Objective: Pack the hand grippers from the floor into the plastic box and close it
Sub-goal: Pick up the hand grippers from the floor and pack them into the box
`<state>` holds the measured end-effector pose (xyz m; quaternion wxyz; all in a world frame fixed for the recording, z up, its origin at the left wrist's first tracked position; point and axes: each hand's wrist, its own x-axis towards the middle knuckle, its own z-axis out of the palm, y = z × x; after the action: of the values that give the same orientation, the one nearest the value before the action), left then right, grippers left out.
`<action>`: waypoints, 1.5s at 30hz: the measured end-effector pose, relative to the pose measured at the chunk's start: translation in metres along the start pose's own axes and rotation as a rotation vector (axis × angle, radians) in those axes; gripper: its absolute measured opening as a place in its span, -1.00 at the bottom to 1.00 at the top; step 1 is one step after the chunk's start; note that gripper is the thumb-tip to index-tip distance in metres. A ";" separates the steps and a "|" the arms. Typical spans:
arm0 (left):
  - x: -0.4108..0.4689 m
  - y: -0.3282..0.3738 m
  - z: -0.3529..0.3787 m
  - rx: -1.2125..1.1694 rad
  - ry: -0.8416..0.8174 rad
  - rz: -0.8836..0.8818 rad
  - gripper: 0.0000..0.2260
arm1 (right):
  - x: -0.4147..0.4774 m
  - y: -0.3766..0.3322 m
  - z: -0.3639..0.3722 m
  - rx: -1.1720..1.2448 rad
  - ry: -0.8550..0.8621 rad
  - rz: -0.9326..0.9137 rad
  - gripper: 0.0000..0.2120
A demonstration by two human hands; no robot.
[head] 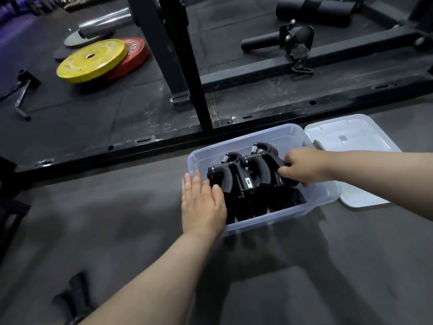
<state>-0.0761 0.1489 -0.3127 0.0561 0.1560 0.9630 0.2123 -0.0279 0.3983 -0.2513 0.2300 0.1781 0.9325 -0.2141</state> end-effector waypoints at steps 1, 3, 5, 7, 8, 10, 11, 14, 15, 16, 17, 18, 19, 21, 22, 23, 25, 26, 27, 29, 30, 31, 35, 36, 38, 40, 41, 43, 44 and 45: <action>0.000 0.000 0.000 -0.001 0.001 -0.003 -0.54 | 0.000 -0.002 -0.001 0.016 -0.018 0.015 -0.67; 0.000 0.000 0.001 -0.002 0.003 -0.004 -0.54 | 0.000 -0.004 -0.004 0.045 -0.076 0.034 -0.61; 0.000 0.000 0.001 0.002 0.004 -0.003 -0.54 | 0.001 -0.003 -0.010 0.036 -0.121 0.051 -0.54; 0.000 0.000 0.001 0.000 0.003 -0.003 -0.55 | 0.003 -0.001 -0.015 0.029 -0.142 0.089 -0.48; -0.001 0.000 0.001 -0.003 0.003 -0.003 -0.56 | 0.005 0.000 -0.017 0.052 -0.135 0.102 -0.45; -0.001 0.001 0.000 -0.004 0.007 -0.001 -0.57 | 0.005 0.001 -0.020 0.120 -0.087 0.122 -0.44; -0.001 0.001 0.000 -0.001 0.009 0.000 -0.57 | 0.003 0.000 -0.022 0.146 -0.060 0.126 -0.45; -0.001 0.001 0.001 0.011 0.014 0.001 -0.57 | -0.001 -0.007 -0.021 0.174 -0.034 0.114 -0.42; 0.000 0.001 0.001 0.013 0.017 0.003 -0.57 | -0.002 -0.010 -0.020 0.158 -0.042 0.119 -0.43; -0.001 0.001 0.001 0.011 0.019 0.003 -0.57 | -0.002 -0.012 -0.017 0.130 -0.055 0.126 -0.46; -0.001 0.001 0.001 0.005 0.019 0.003 -0.57 | -0.001 -0.013 -0.014 0.100 -0.073 0.136 -0.48; -0.002 0.001 0.000 -0.005 0.017 0.002 -0.57 | 0.001 -0.013 -0.011 0.084 -0.089 0.142 -0.50; -0.002 0.001 0.000 -0.017 0.015 0.000 -0.57 | 0.003 -0.013 -0.009 0.080 -0.097 0.143 -0.51; -0.003 0.002 -0.001 -0.032 0.013 -0.002 -0.56 | 0.003 -0.014 -0.008 0.080 -0.083 0.135 -0.55; -0.003 0.002 -0.002 -0.032 0.013 -0.002 -0.56 | 0.002 -0.014 -0.010 0.073 -0.062 0.131 -0.57; -0.003 0.002 -0.002 -0.030 0.013 -0.003 -0.55 | 0.000 -0.016 -0.012 0.068 -0.035 0.127 -0.60; -0.003 0.003 -0.002 -0.029 0.007 -0.012 -0.55 | -0.003 -0.017 -0.015 0.073 0.031 0.119 -0.61; -0.003 0.003 -0.002 -0.029 0.003 -0.016 -0.55 | -0.003 -0.016 -0.015 0.073 0.061 0.113 -0.61; -0.003 0.003 -0.002 -0.030 0.000 -0.018 -0.56 | -0.003 -0.017 -0.015 0.075 0.085 0.109 -0.61; -0.003 0.004 -0.002 -0.034 0.000 -0.016 -0.56 | 0.000 -0.017 -0.013 0.067 0.099 0.112 -0.62; -0.003 0.004 -0.002 -0.034 0.003 -0.014 -0.56 | 0.001 -0.017 -0.012 0.046 0.084 0.119 -0.62; -0.003 0.003 -0.002 -0.032 0.007 -0.012 -0.55 | 0.002 -0.018 -0.011 0.023 0.058 0.128 -0.63; -0.003 0.003 -0.002 -0.032 0.009 -0.010 -0.54 | 0.005 -0.015 -0.006 0.024 -0.103 0.147 -0.61; -0.003 0.003 -0.002 -0.029 0.009 -0.012 -0.54 | 0.007 -0.014 -0.005 0.031 -0.122 0.139 -0.61; -0.003 0.003 -0.002 -0.026 0.006 -0.018 -0.54 | 0.009 -0.012 -0.003 0.031 -0.119 0.123 -0.61; -0.003 0.004 -0.002 -0.025 0.004 -0.020 -0.55 | 0.009 -0.013 -0.002 0.017 -0.104 0.120 -0.62; -0.003 0.004 -0.002 -0.025 0.005 -0.019 -0.55 | 0.009 -0.013 -0.002 0.009 -0.101 0.121 -0.63; -0.003 0.004 -0.002 -0.025 0.006 -0.019 -0.56 | 0.010 -0.013 -0.002 0.014 -0.107 0.119 -0.63; -0.003 0.004 -0.002 -0.026 0.005 -0.021 -0.56 | 0.010 -0.012 -0.002 0.036 -0.112 0.116 -0.62; -0.003 0.004 -0.002 -0.026 0.004 -0.022 -0.56 | 0.009 -0.010 -0.004 0.065 -0.118 0.115 -0.59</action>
<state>-0.0723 0.1502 -0.3091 0.0585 0.1442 0.9620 0.2245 -0.0416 0.3936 -0.2497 0.2904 0.2260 0.8981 -0.2407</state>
